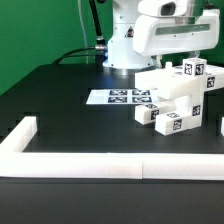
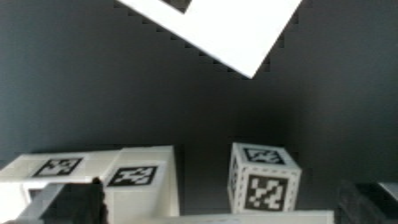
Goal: Assemble chair
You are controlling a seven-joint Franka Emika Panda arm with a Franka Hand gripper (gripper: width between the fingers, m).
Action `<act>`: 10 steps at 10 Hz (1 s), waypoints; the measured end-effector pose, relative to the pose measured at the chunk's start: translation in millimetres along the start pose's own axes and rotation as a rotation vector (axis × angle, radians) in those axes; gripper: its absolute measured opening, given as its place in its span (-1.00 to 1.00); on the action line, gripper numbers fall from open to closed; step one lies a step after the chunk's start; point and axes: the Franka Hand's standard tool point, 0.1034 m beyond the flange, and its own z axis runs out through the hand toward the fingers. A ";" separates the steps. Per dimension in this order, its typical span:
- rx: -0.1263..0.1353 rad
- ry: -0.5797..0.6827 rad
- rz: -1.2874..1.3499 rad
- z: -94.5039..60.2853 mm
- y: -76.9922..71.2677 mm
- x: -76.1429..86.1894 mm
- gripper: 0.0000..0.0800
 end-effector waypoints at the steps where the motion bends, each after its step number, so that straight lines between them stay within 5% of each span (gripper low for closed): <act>1: -0.004 0.001 0.001 1.3 3.3 5.1 0.62; 4: -0.018 0.016 0.012 0.4 17.5 23.0 0.62; 10: -0.018 0.012 0.014 1.6 17.6 22.6 0.62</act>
Offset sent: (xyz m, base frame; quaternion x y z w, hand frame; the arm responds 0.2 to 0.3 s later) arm 0.0324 0.0030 0.0033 0.0127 0.0141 0.0072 0.9998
